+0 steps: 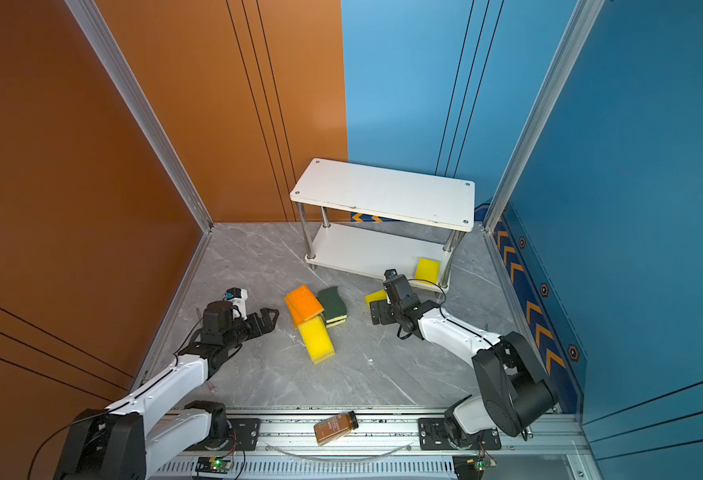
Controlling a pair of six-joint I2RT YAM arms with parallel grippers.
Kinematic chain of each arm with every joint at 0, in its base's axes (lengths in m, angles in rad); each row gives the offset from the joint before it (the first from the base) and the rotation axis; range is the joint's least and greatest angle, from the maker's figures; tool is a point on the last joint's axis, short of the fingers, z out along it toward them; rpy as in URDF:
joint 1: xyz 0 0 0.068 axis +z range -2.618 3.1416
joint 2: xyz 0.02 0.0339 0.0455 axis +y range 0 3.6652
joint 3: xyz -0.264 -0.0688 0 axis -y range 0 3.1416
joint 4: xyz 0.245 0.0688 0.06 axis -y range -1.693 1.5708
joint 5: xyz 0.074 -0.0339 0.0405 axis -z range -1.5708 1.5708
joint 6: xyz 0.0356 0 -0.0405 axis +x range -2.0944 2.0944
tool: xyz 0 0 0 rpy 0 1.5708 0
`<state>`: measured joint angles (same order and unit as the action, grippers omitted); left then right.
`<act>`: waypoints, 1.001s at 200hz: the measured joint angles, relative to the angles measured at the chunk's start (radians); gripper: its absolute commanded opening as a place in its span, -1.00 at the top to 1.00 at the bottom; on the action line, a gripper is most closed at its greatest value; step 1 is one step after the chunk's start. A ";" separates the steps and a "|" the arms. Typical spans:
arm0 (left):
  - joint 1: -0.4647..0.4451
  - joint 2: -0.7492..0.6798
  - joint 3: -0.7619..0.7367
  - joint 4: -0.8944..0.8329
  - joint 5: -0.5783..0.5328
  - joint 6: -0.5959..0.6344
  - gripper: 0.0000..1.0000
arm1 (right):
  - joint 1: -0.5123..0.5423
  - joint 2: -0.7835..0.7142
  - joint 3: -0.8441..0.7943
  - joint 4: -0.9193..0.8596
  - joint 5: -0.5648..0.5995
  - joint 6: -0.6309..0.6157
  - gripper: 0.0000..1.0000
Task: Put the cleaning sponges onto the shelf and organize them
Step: 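Withdraw the right gripper and move it over another plain yellow sponge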
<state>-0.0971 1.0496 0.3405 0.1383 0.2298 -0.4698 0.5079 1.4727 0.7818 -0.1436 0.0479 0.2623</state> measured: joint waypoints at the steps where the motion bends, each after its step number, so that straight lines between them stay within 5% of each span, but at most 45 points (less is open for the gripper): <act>1: 0.000 0.000 0.000 0.000 0.000 0.000 -0.95 | 0.000 0.002 0.000 0.002 0.000 -0.001 -1.00; 200: 0.000 0.033 0.000 0.000 0.007 0.001 -0.95 | 0.037 0.213 0.048 0.084 0.066 -0.026 -1.00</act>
<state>-0.0971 1.0828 0.3405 0.1383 0.2367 -0.4690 0.5449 1.6855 0.8295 -0.0593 0.1135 0.2359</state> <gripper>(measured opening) 0.978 0.999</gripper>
